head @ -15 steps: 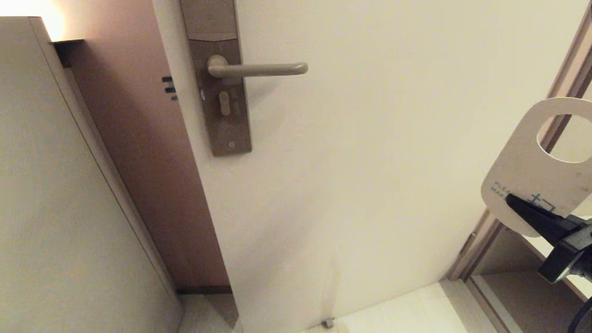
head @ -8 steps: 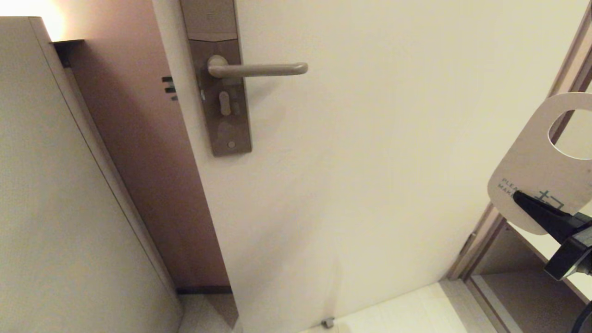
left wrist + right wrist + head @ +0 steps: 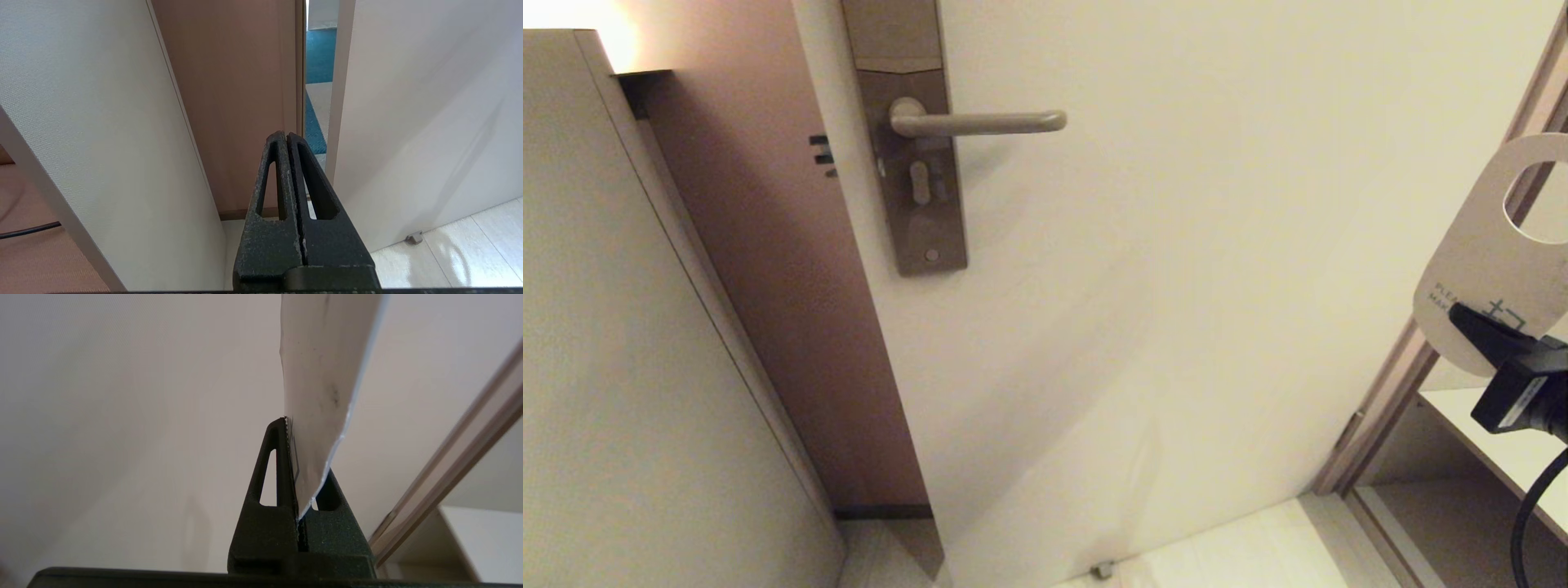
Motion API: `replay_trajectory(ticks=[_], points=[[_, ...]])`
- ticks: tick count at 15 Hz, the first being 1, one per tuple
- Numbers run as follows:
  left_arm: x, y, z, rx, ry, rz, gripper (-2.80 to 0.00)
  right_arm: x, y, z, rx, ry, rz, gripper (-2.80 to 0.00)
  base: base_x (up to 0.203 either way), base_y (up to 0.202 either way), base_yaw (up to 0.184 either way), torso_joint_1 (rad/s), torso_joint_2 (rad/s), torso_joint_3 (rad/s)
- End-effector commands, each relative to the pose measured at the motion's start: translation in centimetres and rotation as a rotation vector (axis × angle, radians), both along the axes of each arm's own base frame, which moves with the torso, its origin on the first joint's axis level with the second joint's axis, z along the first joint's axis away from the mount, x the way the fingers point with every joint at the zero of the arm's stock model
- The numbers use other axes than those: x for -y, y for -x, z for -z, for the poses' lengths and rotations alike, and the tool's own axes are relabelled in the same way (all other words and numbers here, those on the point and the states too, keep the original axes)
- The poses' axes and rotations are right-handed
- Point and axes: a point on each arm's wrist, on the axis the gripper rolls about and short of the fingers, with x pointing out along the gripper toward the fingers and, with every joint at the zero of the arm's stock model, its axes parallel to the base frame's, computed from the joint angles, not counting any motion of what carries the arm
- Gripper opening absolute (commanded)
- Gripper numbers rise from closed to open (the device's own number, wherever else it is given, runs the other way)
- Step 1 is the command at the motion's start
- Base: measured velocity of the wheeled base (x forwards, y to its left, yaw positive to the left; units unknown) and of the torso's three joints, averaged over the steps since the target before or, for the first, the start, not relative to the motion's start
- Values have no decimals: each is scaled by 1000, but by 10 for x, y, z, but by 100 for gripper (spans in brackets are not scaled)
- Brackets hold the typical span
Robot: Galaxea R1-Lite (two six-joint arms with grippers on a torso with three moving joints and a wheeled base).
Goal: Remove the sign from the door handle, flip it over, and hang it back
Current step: Hang the sign back with the other side facing out
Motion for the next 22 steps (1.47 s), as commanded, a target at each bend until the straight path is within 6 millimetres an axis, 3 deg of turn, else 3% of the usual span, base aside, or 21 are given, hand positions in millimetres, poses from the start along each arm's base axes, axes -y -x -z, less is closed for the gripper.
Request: replay_trajectory(ticks=[1, 6, 9, 12, 16, 22], points=[[0, 0, 0, -1, 0, 0, -280, -2, -7, -8, 18, 10, 6, -280, 0, 0, 0, 0, 0, 0], [0, 0, 0, -1, 1, 0, -280, -11, -32, -18, -44, 45, -7, -280, 0, 0, 0, 0, 0, 0], [0, 0, 0, -1, -1, 0, -280, -21, -50, -16, -120, 60, -106, -280, 0, 0, 0, 0, 0, 0], [0, 0, 0, -1, -1, 0, -280, -30, -66, -30, -168, 37, -179, -280, 0, 0, 0, 0, 0, 0], [0, 0, 0, -1, 1, -1, -280, -47, -73, -32, -332, -35, -230, -280, 0, 0, 0, 0, 0, 0], [0, 0, 0, -1, 1, -1, -280, -73, -67, -36, -328, -26, -335, -280, 0, 0, 0, 0, 0, 0]])
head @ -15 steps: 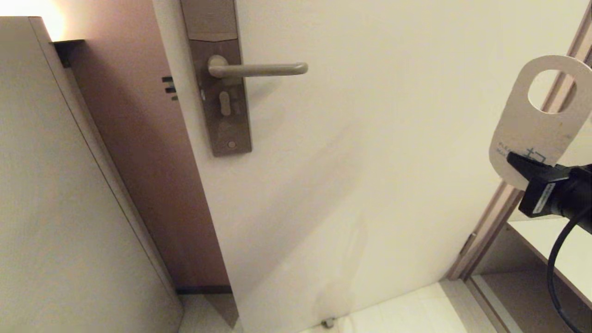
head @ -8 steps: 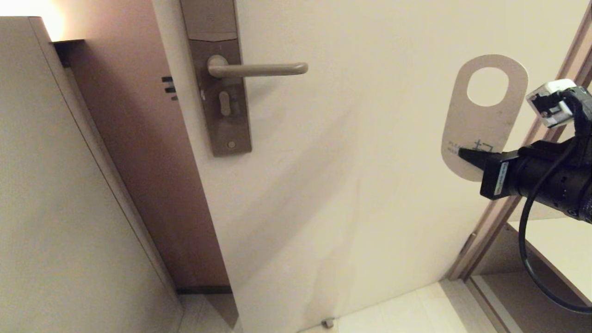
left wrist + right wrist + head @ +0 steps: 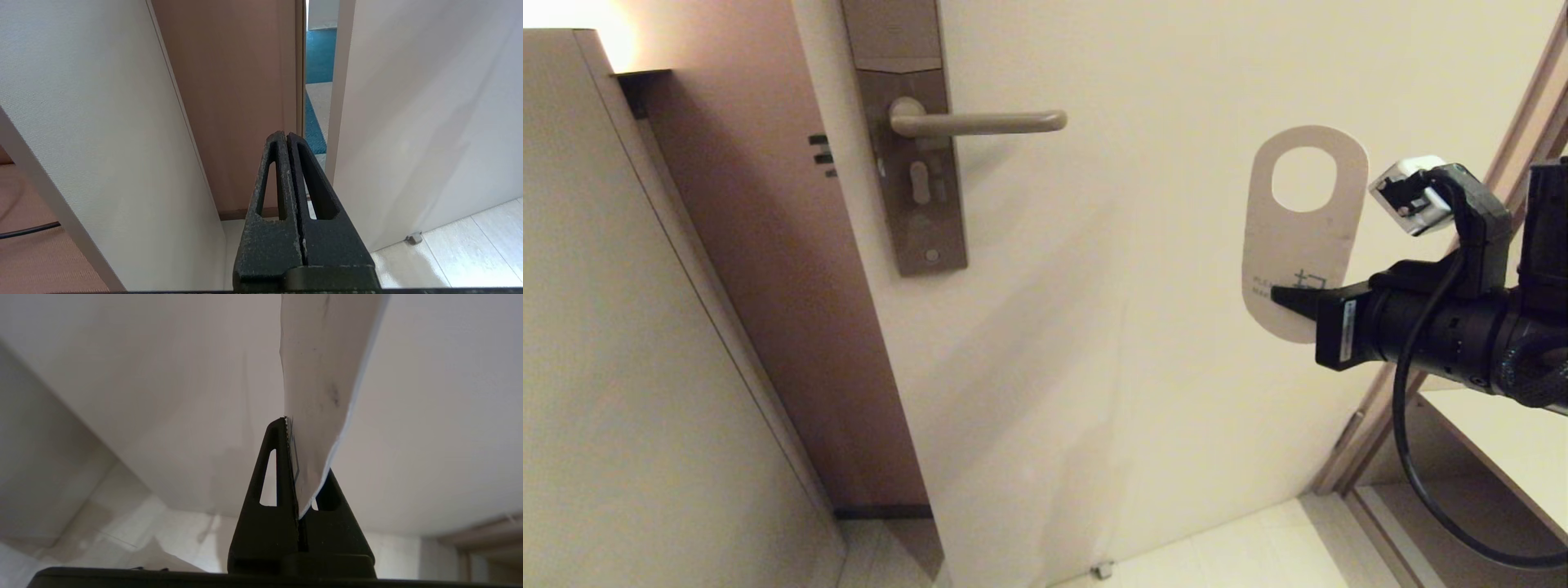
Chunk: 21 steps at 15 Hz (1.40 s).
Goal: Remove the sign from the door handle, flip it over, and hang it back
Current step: Hang the sign back with the other side facing out
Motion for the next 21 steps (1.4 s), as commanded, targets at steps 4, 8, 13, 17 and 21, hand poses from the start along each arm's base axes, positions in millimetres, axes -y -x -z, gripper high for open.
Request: replay_trajectory(ticks=[4, 8, 13, 17, 21], points=[[0, 0, 0, -1, -1, -2, -280, -20, -5, -9, 23, -12, -58, -280, 0, 0, 0, 0, 0, 0], [0, 0, 0, -1, 0, -2, -280, -35, -17, -16, 43, -23, -83, -280, 0, 0, 0, 0, 0, 0], [0, 0, 0, -1, 0, 0, -280, -62, -30, -25, 75, -40, -131, -280, 0, 0, 0, 0, 0, 0], [0, 0, 0, -1, -1, 0, -280, -79, -38, -24, 91, -48, -157, -280, 0, 0, 0, 0, 0, 0], [0, 0, 0, -1, 0, 0, -280, -85, -47, -21, 118, -63, -153, -280, 0, 0, 0, 0, 0, 0]])
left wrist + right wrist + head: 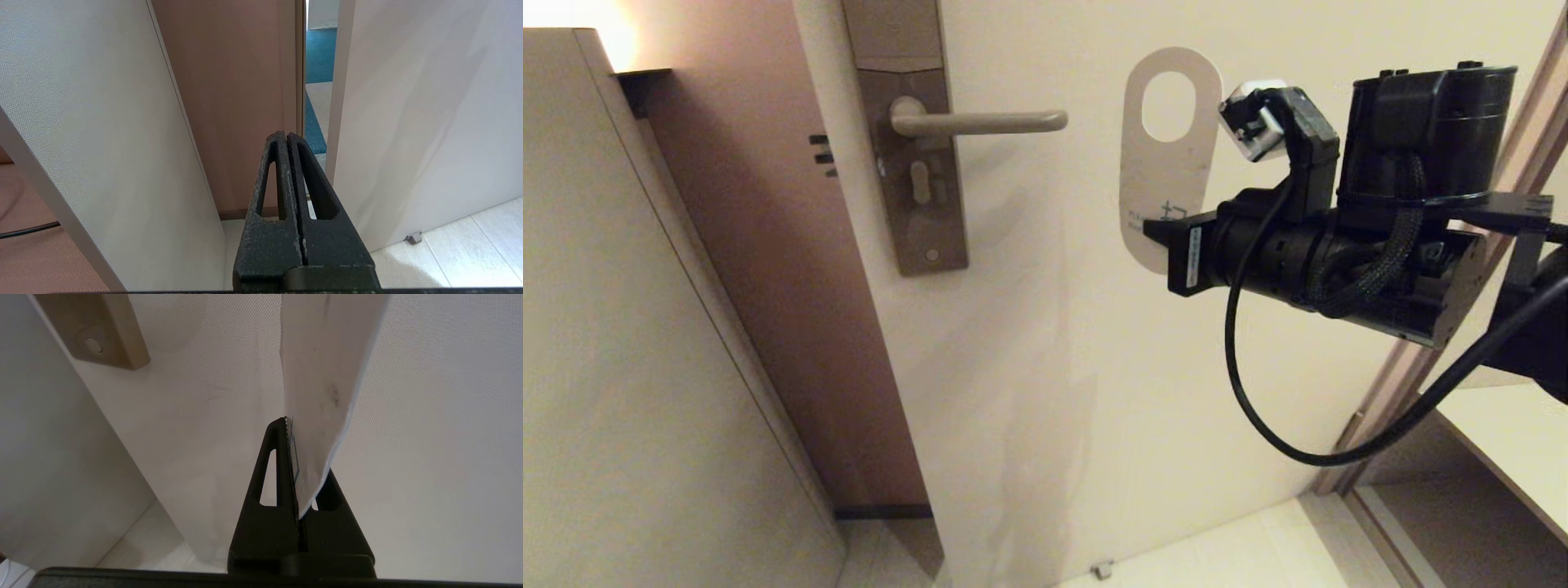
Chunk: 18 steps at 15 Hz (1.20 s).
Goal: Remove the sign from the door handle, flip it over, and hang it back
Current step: Hang the sign back with the other side facing out
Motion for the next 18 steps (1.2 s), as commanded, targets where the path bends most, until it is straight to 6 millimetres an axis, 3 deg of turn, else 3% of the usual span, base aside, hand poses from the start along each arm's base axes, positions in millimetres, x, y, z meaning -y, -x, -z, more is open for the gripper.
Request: replay_trajectory(ticks=[1, 9, 18], points=[[0, 0, 0, -1, 0, 0, -280, -4, -5, 6, -9, 5, 2, -280, 0, 0, 0, 0, 0, 0], [0, 0, 0, -1, 0, 0, -280, -19, -24, -2, 40, -31, 0, -280, 0, 0, 0, 0, 0, 0], [0, 0, 0, -1, 0, -1, -280, -35, -30, 2, 39, -24, 20, -280, 0, 0, 0, 0, 0, 0]])
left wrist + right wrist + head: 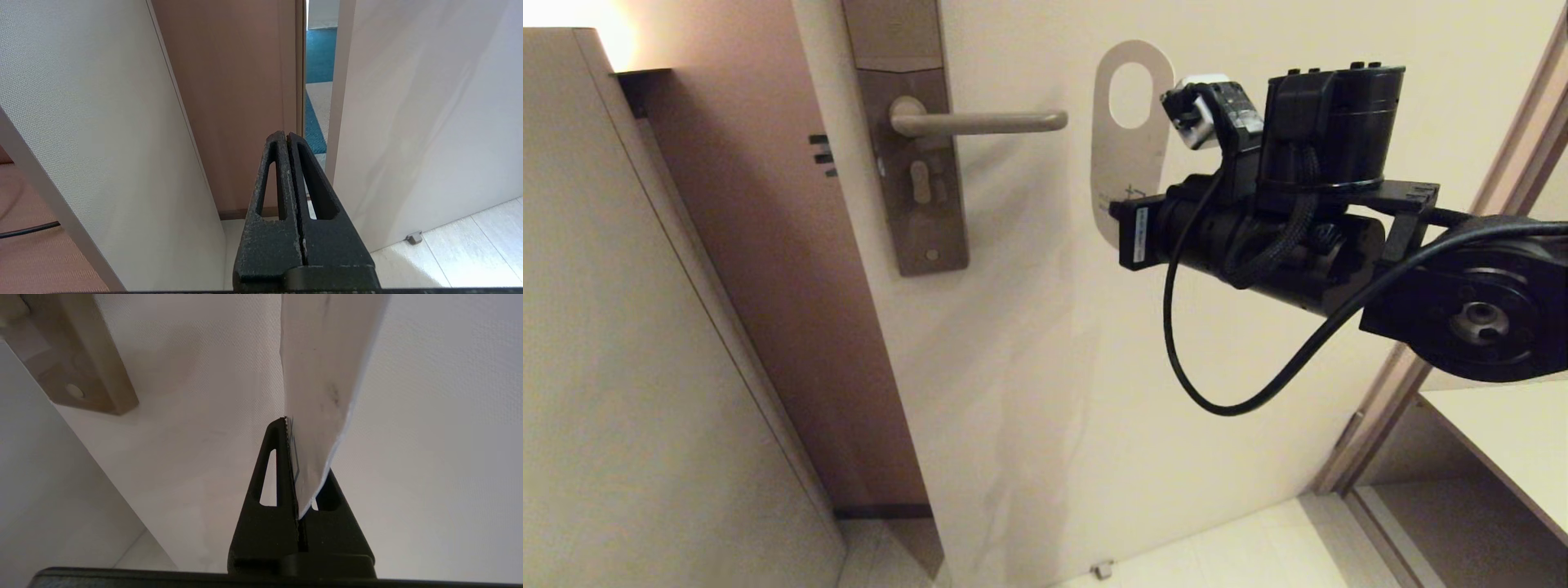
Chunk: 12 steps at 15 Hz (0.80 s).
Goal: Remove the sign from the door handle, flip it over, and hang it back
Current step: Hang the sign back with the other side facing out
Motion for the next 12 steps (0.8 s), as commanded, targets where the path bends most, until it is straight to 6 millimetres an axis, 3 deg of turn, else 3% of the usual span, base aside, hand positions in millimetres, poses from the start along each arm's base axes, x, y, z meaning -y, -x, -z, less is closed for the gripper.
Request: replay_trajectory(ticks=[1, 12], points=[[0, 0, 0, -1, 0, -1, -280, -7, -1, 2, -1, 2, -8, -280, 0, 0, 0, 0, 0, 0], [0, 0, 0, -1, -1, 0, -280, -29, 1, 12, -13, 24, -18, -280, 0, 0, 0, 0, 0, 0]])
